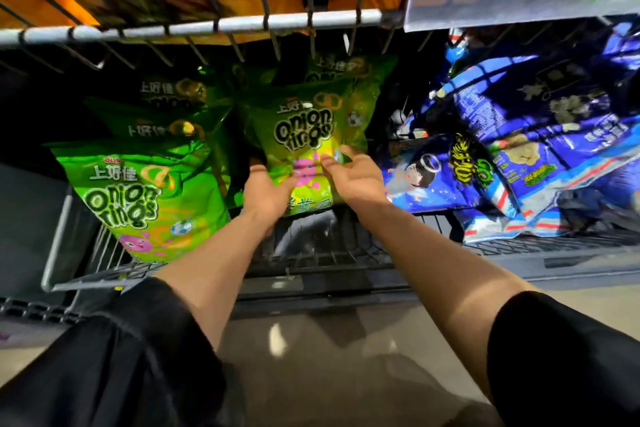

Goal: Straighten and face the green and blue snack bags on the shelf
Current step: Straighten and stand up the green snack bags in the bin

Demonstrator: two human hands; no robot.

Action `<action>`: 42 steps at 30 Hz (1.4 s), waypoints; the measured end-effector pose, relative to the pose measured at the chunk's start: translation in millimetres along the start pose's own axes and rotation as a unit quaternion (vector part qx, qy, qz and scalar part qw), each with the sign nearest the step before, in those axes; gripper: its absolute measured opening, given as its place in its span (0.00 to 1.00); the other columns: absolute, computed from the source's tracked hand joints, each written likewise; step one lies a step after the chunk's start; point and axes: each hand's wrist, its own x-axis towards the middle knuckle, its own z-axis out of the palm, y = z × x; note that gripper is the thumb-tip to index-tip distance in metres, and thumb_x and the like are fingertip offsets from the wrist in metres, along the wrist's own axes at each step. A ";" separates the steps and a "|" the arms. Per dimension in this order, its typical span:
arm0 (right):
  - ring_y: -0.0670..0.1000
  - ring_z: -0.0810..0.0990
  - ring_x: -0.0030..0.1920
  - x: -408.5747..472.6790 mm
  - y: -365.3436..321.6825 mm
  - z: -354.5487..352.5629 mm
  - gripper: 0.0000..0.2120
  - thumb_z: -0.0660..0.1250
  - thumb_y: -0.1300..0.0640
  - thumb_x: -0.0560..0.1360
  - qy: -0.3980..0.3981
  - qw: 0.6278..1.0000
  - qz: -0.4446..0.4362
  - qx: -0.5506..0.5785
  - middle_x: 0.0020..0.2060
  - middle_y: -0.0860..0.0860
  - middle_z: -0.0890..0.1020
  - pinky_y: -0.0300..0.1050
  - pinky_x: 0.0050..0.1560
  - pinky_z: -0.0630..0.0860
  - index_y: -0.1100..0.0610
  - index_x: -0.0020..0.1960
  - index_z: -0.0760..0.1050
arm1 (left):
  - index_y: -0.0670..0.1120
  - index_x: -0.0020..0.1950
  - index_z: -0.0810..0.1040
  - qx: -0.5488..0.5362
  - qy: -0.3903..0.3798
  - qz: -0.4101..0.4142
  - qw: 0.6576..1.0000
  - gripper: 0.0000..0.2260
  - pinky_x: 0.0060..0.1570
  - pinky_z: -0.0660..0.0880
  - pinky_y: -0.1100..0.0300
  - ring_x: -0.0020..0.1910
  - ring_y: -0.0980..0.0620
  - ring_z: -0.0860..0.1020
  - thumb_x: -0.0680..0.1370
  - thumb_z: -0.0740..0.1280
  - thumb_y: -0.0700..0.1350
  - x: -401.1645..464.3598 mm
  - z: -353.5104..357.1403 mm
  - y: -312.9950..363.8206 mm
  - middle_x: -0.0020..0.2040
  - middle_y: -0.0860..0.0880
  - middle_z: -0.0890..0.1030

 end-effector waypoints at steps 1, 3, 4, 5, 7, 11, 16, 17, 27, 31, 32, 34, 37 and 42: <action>0.58 0.77 0.62 -0.1 -2.1 -1.1 0.26 0.66 0.43 0.74 -0.007 1.000 0.010 0.015 0.59 0.58 0.79 0.50 0.64 0.71 0.60 0.64 0.73 | 0.39 0.64 0.68 -0.019 -0.006 0.002 1.000 0.27 0.58 0.75 0.51 0.57 0.42 0.78 0.71 0.75 0.47 2.8 -6.8 -4.7 0.59 0.41 0.79; 0.57 0.76 0.63 -2.4 -2.4 -4.0 0.26 0.67 0.44 0.74 -0.005 1.000 0.017 0.016 0.61 0.57 0.79 0.48 0.65 0.70 0.60 0.65 0.73 | 0.41 0.61 0.69 -0.058 -0.048 -0.002 0.997 0.18 0.49 0.77 0.63 0.50 0.51 0.78 0.75 0.72 0.40 2.9 -18.8 -9.4 0.56 0.47 0.78; 0.57 0.75 0.63 -4.4 0.1 -4.2 0.27 0.67 0.44 0.74 -0.004 1.000 0.023 0.016 0.61 0.57 0.78 0.49 0.65 0.70 0.60 0.65 0.72 | 0.43 0.59 0.69 -0.068 -0.072 -0.005 0.995 0.15 0.44 0.76 0.68 0.47 0.55 0.78 0.76 0.70 0.38 1.4 -23.0 -11.0 0.54 0.48 0.78; 0.58 0.74 0.64 -8.6 1.2 -4.6 0.29 0.68 0.43 0.73 0.002 0.999 0.027 0.017 0.62 0.57 0.77 0.50 0.65 0.70 0.60 0.66 0.71 | 0.44 0.59 0.69 -0.082 -0.094 -0.010 0.992 0.15 0.43 0.76 0.68 0.46 0.55 0.78 0.77 0.69 0.38 -1.1 -26.0 -11.4 0.54 0.48 0.78; 0.59 0.73 0.65 -12.7 6.3 -2.6 0.37 0.70 0.39 0.69 0.013 0.998 0.043 0.040 0.64 0.57 0.75 0.52 0.65 0.70 0.58 0.70 0.65 | 0.44 0.64 0.67 -0.116 -0.136 -0.026 0.984 0.18 0.48 0.78 0.63 0.49 0.53 0.79 0.77 0.69 0.38 -4.5 -26.8 -14.0 0.57 0.46 0.79; 0.57 0.73 0.66 -15.7 12.3 -2.1 0.47 0.71 0.35 0.64 0.019 0.987 0.081 0.139 0.66 0.53 0.74 0.54 0.65 0.71 0.55 0.74 0.58 | 0.44 0.73 0.62 -0.160 -0.154 -0.033 0.974 0.27 0.55 0.77 0.57 0.55 0.48 0.79 0.77 0.68 0.35 -7.1 -18.0 -12.5 0.61 0.43 0.78; 0.54 0.82 0.53 -9.3 16.3 -2.2 0.36 0.73 0.40 0.59 0.051 0.972 0.009 0.230 0.54 0.49 0.82 0.56 0.55 0.79 0.50 0.64 0.69 | 0.48 0.76 0.59 -0.143 -0.130 -0.003 0.981 0.31 0.55 0.73 0.64 0.58 0.54 0.76 0.77 0.68 0.36 3.1 -13.6 -2.1 0.63 0.50 0.76; 0.54 0.82 0.54 -7.6 13.8 -2.9 0.35 0.73 0.43 0.62 0.053 0.973 -0.008 0.227 0.55 0.50 0.82 0.56 0.57 0.78 0.51 0.66 0.69 | 0.48 0.77 0.59 -0.124 -0.118 0.004 0.985 0.31 0.53 0.72 0.67 0.58 0.55 0.75 0.77 0.68 0.38 6.3 -12.4 0.3 0.63 0.50 0.74; 0.59 0.81 0.55 23.1 5.9 8.0 0.41 0.77 0.56 0.67 -0.037 0.928 0.107 0.356 0.60 0.57 0.79 0.60 0.58 0.77 0.53 0.73 0.59 | 0.41 0.77 0.56 -0.099 -0.164 -0.105 0.976 0.38 0.68 0.68 0.48 0.69 0.42 0.70 0.73 0.72 0.47 35.4 6.4 4.6 0.70 0.45 0.70; 0.59 0.83 0.51 22.0 8.8 11.0 0.34 0.77 0.56 0.66 -0.064 0.926 0.115 0.353 0.56 0.58 0.81 0.61 0.54 0.79 0.53 0.68 0.66 | 0.39 0.72 0.67 -0.087 -0.171 -0.095 0.977 0.24 0.63 0.71 0.52 0.66 0.43 0.73 0.77 0.67 0.44 35.2 5.7 1.9 0.69 0.42 0.72; 0.59 0.83 0.50 22.4 9.4 11.2 0.34 0.77 0.54 0.66 -0.056 0.926 0.120 0.352 0.55 0.57 0.81 0.61 0.53 0.79 0.53 0.67 0.66 | 0.41 0.70 0.69 -0.095 -0.143 -0.088 0.981 0.23 0.61 0.73 0.51 0.63 0.44 0.75 0.77 0.69 0.45 34.7 6.3 0.2 0.66 0.44 0.75; 0.58 0.84 0.49 21.7 11.6 9.0 0.36 0.78 0.45 0.63 -0.050 0.919 0.128 0.370 0.55 0.56 0.81 0.61 0.51 0.80 0.53 0.66 0.68 | 0.45 0.63 0.73 -0.110 -0.072 -0.068 0.989 0.22 0.54 0.77 0.52 0.55 0.46 0.79 0.72 0.74 0.46 30.5 5.9 -2.6 0.56 0.47 0.80; 0.54 0.85 0.42 17.9 14.6 1.0 0.32 0.67 0.31 0.67 -0.080 0.895 0.155 0.412 0.50 0.56 0.84 0.53 0.42 0.83 0.55 0.59 0.76 | 0.47 0.54 0.76 -0.068 -0.018 -0.044 0.997 0.18 0.48 0.78 0.57 0.50 0.49 0.81 0.69 0.77 0.49 27.4 -1.1 -11.9 0.49 0.50 0.82; 0.58 0.83 0.51 28.7 30.4 14.3 0.45 0.62 0.20 0.56 -0.036 0.916 0.163 0.365 0.56 0.55 0.82 0.59 0.56 0.78 0.52 0.60 0.78 | 0.45 0.54 0.76 0.030 -0.098 -0.030 0.994 0.16 0.49 0.70 0.61 0.50 0.51 0.77 0.73 0.73 0.53 16.0 -25.4 -15.0 0.52 0.50 0.79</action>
